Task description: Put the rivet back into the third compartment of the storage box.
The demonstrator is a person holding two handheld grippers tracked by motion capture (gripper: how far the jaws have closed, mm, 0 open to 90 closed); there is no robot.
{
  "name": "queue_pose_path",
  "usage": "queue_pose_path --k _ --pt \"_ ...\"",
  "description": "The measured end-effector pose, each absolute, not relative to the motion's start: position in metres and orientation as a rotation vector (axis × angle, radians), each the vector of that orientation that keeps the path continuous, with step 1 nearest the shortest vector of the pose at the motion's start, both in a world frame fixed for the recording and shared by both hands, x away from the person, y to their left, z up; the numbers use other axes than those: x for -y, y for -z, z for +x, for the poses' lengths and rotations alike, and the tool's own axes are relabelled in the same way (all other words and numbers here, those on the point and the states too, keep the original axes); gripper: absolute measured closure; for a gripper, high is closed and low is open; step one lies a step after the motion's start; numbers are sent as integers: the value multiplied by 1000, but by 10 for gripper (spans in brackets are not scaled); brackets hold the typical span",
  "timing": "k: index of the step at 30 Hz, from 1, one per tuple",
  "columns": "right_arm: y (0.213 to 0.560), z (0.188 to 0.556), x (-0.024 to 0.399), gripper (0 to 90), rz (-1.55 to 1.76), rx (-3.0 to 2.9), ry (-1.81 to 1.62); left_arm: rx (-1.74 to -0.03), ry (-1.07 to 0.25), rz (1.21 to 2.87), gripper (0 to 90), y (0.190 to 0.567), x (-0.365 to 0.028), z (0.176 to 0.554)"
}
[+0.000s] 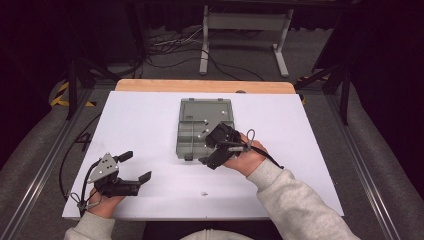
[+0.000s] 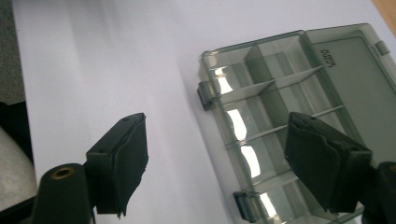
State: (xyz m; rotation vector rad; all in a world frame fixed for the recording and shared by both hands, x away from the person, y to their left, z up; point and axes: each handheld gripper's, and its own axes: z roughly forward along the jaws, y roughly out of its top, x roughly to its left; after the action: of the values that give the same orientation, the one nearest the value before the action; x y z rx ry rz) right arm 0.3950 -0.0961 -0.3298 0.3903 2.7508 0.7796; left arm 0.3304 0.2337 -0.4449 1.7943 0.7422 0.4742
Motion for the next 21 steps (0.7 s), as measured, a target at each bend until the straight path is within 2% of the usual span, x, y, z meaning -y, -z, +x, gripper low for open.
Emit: queue_pose_path --k 21 --pt "370 362 78 208 288 -2846 -695 -739 -478 1796 42 445 -234 330"
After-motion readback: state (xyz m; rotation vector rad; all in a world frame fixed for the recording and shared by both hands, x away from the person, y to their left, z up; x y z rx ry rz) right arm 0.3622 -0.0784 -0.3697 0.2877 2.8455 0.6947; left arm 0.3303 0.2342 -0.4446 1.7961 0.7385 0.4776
